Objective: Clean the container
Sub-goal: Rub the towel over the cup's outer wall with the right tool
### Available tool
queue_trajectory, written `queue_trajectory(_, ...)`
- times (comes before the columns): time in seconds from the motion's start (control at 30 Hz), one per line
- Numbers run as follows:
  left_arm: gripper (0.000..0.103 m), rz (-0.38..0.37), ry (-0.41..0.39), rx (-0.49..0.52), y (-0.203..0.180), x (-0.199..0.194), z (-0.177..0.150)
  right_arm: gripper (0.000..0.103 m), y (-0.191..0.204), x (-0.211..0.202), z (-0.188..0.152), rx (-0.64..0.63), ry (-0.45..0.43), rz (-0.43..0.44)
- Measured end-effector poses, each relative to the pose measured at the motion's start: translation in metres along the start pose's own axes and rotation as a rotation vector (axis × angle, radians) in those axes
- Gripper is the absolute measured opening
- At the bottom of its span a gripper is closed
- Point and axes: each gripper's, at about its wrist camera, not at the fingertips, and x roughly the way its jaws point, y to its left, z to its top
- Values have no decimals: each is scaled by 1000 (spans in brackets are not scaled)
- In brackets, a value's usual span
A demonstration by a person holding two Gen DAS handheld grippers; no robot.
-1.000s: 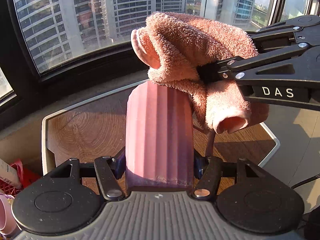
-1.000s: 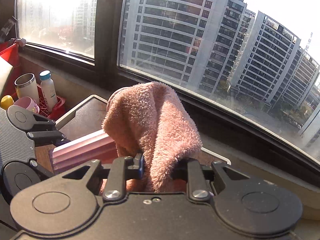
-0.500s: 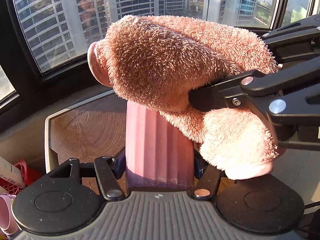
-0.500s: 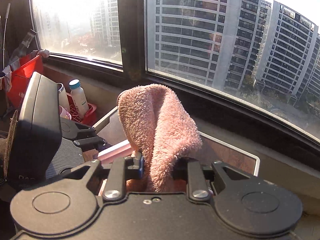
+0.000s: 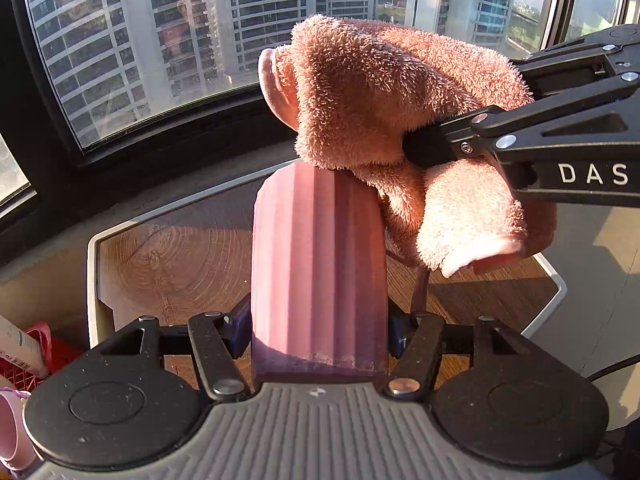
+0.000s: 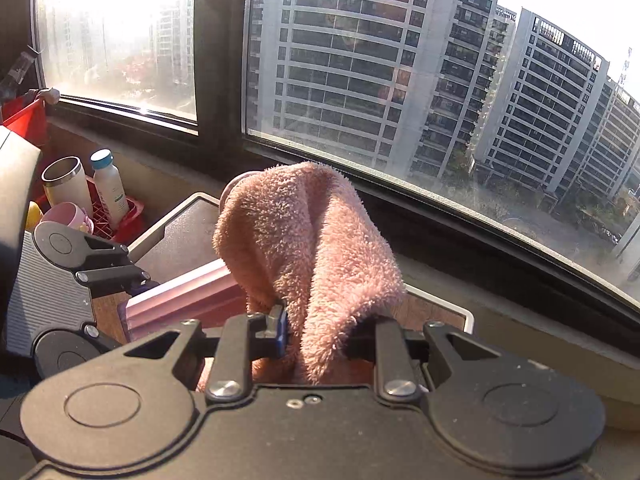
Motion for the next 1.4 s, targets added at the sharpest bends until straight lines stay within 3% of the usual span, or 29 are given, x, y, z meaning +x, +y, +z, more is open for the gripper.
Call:
queue_trajectory(0.17, 62, 16, -3, 0, 2, 3, 0, 22, -11, -13, 6, 38, -43, 29)
queue_trajectory(0.43, 62, 15, -12, 7, 1, 2, 0, 23, 8, -20, 7, 30, -33, 215)
queue_trajectory(0.67, 62, -1, -19, 3, 1, -1, 1, 23, 12, -10, 0, 11, -2, 181)
queue_trajectory(1.0, 62, -2, -18, -3, 1, 0, 1, 23, -6, -8, 0, 24, -10, 27)
queue_trajectory(1.17, 62, 5, -13, -5, 3, 2, 1, 23, -6, -17, 6, 31, -40, 62)
queue_trajectory(1.4, 62, 9, -9, -5, 4, 3, 0, 23, 17, -25, 9, -12, -47, 186)
